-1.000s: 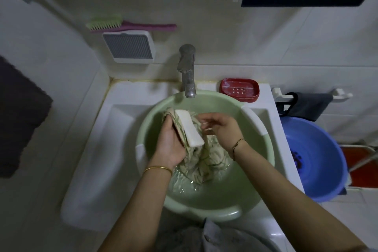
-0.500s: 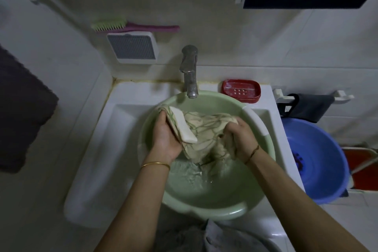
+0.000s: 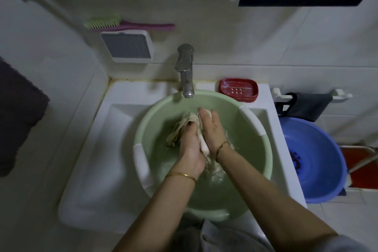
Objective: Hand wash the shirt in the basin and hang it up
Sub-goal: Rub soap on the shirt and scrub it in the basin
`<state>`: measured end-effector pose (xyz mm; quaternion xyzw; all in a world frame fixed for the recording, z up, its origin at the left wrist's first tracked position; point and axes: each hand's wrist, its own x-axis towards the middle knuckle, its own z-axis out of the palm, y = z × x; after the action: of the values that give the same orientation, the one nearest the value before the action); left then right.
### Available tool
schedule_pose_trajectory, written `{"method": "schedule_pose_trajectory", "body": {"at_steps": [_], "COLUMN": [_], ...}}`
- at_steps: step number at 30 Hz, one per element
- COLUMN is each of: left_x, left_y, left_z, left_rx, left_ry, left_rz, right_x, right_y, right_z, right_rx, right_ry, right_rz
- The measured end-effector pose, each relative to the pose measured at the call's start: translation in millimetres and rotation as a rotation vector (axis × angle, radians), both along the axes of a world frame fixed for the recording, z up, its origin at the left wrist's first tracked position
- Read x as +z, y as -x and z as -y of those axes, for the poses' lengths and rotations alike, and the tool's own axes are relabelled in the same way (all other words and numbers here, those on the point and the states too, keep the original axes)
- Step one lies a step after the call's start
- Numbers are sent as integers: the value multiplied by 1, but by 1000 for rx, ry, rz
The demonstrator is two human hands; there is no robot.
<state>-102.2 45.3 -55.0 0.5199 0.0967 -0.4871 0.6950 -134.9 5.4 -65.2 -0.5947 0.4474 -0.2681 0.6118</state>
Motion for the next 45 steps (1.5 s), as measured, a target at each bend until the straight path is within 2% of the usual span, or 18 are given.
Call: {"method": "schedule_pose_trajectory", "body": {"at_steps": [2,4,8,10,13,16,19,23,26,28,30,32,36,38,41,42,44,45], "left_x": [1,0,0,10,22,19,11,10,6,6,0,-1,-12,-23,-28,-29,-26,-26], "left_y": [-3,-12,8,13,-7,-4,2,-26,-12,-3,-8,-12,-1,0,2,4,8,8], "left_z": [8,14,11,9,16,13,14,18,15,10,5,-2,-10,-8,-5,-4,-4,-5], "left_rx": [43,32,-92,-117,-46,-42,-42,-53,-168,-361,-456,-480,-421,-302,-175,-196,-410,-552], "left_ry": [-65,-122,-197,-170,-91,-50,2,-26,-166,-292,-391,-416,-522,-497,-301,-196,-35,-38], "left_rz": [186,377,472,425,184,128,45,-10,280,628,995,1275,1625,1620,1484,1385,1155,1159], "right_x": [3,3,6,8,7,4,5,1,-1,-7,-23,-37,-42,-44,-32,-29,-28,-30], "right_y": [3,5,-1,-1,5,3,-2,2,-4,-5,-2,2,12,15,16,16,17,20], "right_z": [-15,-31,-5,2,-24,-15,7,-25,-11,6,13,12,15,17,15,16,20,21], "right_rx": [-62,-97,-163,-168,-120,-102,-107,-12,-158,-317,-347,-316,-303,-236,-214,-228,-275,-291], "right_ry": [-113,-128,-143,-187,-62,-3,-84,49,-71,-311,-540,-676,-909,-975,-984,-987,-981,-920], "right_rz": [118,155,156,194,168,98,82,83,101,121,182,242,379,522,604,625,624,545]}}
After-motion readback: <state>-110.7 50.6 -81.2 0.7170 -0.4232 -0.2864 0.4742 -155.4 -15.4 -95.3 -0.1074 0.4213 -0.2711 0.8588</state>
